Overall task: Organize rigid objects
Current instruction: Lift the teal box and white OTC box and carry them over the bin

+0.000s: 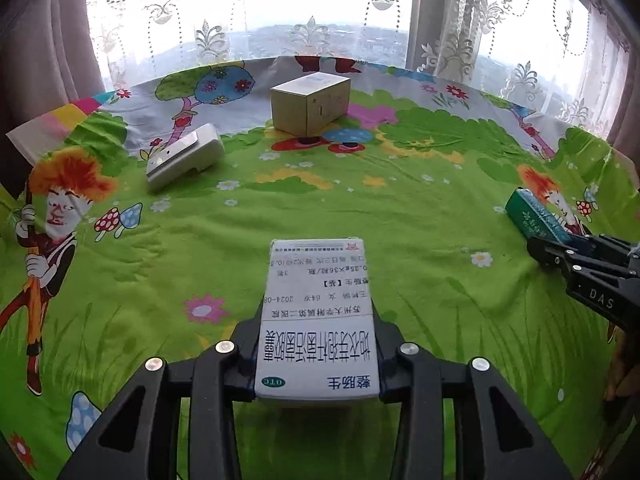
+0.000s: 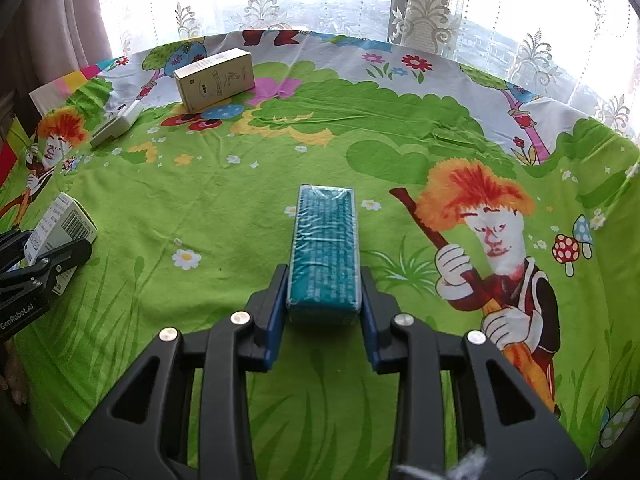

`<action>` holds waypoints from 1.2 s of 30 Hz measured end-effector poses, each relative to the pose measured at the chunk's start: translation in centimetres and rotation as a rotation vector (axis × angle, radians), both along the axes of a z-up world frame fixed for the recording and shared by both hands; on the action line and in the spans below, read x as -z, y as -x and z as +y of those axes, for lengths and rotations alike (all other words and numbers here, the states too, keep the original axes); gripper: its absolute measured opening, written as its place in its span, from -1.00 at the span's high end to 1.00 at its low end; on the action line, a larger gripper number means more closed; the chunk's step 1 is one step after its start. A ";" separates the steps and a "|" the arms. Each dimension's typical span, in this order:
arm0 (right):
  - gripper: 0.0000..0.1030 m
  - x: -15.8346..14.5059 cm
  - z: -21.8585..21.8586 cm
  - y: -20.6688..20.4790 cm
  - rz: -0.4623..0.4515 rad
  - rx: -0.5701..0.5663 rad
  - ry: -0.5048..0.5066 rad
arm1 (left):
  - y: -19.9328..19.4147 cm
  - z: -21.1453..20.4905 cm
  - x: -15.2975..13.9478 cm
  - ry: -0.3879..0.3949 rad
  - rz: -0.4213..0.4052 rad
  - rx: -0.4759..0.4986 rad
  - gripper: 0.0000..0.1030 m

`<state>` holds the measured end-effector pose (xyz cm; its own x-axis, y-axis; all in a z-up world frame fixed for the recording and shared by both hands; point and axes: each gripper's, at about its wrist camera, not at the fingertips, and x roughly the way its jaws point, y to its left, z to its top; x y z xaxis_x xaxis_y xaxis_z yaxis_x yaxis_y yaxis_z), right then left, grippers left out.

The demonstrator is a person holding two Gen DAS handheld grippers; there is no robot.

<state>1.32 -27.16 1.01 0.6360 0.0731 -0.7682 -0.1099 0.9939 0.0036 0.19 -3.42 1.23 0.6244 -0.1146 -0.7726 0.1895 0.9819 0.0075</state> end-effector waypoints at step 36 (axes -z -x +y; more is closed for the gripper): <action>0.30 -4.5 -0.6 5.7 -0.372 0.117 -0.002 | 6.4 -4.1 -5.2 0.000 -0.230 0.045 0.20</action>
<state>-4.40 -27.75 5.48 0.8753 -0.0154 -0.4834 0.0102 0.9999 -0.0133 -6.17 -7.50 6.39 0.7786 -0.1459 -0.6104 0.2262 0.9725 0.0560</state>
